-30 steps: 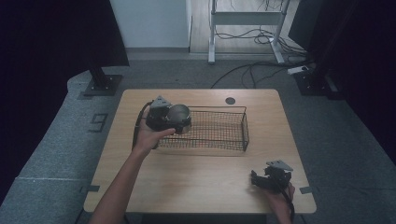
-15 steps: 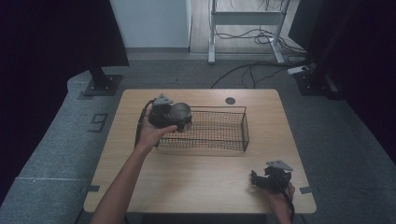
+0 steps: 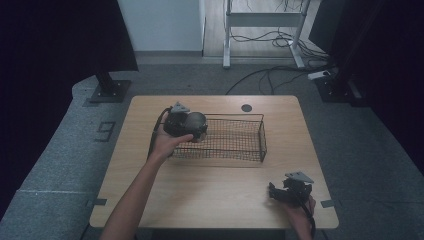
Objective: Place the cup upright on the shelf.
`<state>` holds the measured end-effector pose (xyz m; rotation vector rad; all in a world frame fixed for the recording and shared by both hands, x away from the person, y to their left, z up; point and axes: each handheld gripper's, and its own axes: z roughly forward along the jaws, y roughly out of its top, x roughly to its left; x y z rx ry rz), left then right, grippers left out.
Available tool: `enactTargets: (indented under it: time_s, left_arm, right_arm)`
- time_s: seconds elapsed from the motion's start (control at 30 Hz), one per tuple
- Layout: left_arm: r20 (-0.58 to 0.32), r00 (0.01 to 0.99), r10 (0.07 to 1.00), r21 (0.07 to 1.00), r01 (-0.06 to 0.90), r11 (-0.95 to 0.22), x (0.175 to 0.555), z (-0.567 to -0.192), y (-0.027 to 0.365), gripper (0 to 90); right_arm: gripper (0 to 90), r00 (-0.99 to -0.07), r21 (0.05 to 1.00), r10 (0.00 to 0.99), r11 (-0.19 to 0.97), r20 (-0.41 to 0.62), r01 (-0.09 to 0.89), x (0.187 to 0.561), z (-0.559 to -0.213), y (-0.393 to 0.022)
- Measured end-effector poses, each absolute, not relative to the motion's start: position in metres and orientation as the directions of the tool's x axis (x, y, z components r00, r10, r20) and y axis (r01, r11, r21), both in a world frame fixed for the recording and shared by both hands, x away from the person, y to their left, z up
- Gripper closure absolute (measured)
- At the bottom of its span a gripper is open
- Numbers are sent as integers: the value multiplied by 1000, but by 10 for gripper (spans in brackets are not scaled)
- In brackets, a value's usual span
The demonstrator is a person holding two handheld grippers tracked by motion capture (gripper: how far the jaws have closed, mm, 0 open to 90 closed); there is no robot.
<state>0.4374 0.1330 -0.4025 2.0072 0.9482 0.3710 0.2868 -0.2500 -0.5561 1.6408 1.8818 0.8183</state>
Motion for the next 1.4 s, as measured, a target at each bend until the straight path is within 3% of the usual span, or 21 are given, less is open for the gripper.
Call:
enactTargets:
  time_s: [1.4]
  left_arm:
    - [-131, 624, 771, 727, 589, -353, 466, -448, 125, 146]
  right_arm:
    - [46, -141, 724, 990, 90, 11, 684, 287, -556, -250]
